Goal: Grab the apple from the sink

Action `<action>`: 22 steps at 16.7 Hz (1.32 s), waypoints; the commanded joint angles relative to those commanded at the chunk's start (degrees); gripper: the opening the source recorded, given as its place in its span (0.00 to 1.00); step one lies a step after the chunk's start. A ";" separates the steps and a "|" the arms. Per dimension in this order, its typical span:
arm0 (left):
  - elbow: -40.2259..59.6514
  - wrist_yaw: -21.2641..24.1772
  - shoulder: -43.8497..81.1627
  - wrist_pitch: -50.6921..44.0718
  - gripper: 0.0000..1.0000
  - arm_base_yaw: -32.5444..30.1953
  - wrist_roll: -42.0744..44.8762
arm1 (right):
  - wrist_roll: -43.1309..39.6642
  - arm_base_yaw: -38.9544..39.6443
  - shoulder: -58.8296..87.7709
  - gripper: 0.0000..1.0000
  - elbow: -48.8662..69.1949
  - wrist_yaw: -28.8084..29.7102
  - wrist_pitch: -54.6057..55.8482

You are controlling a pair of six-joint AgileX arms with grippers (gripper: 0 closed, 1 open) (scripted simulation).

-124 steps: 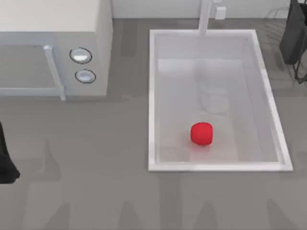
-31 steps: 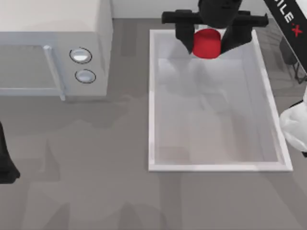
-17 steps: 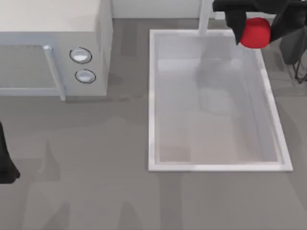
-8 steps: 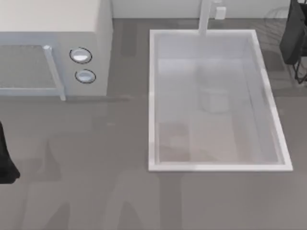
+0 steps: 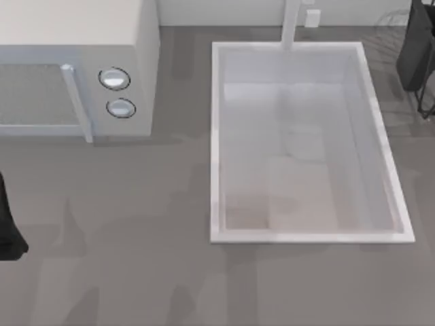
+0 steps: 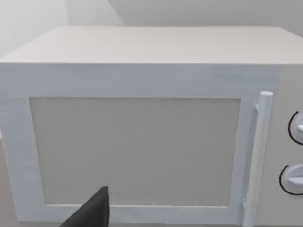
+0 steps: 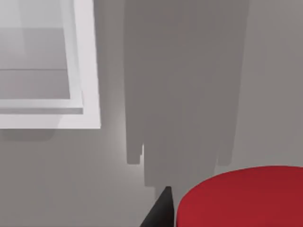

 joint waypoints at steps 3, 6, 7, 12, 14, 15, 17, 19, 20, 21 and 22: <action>0.00 0.00 0.00 0.00 1.00 0.00 0.00 | 0.16 0.27 0.27 0.00 -0.05 0.02 0.02; 0.00 0.00 0.00 0.00 1.00 0.00 0.00 | 0.19 0.27 0.84 0.00 -3.81 0.02 4.05; 0.00 0.00 0.00 0.00 1.00 0.00 0.00 | 0.20 0.27 1.20 0.00 -5.82 0.02 6.58; 0.00 0.00 0.00 0.00 1.00 0.00 0.00 | 0.28 0.25 3.35 0.00 -17.32 0.02 21.29; 0.00 0.00 0.00 0.00 1.00 0.00 0.00 | 0.30 0.24 3.94 0.00 -19.92 0.02 23.96; 0.00 0.00 0.00 0.00 1.00 0.00 0.00 | 0.30 0.24 4.06 0.00 -20.32 0.02 24.38; 0.00 0.00 0.00 0.00 1.00 0.00 0.00 | 0.30 0.24 4.06 0.00 -20.32 0.02 24.38; 0.00 0.00 0.00 0.00 1.00 0.00 0.00 | 0.30 0.24 4.06 0.08 -20.32 0.02 24.38; 0.00 0.00 0.00 0.00 1.00 0.00 0.00 | 0.30 0.24 4.06 0.15 -20.32 0.02 24.38; 0.00 0.00 0.00 0.00 1.00 0.00 0.00 | 0.30 0.24 4.06 0.23 -20.32 0.02 24.38; 0.00 0.00 0.00 0.00 1.00 0.00 0.00 | 0.30 0.24 4.06 0.30 -20.32 0.02 24.38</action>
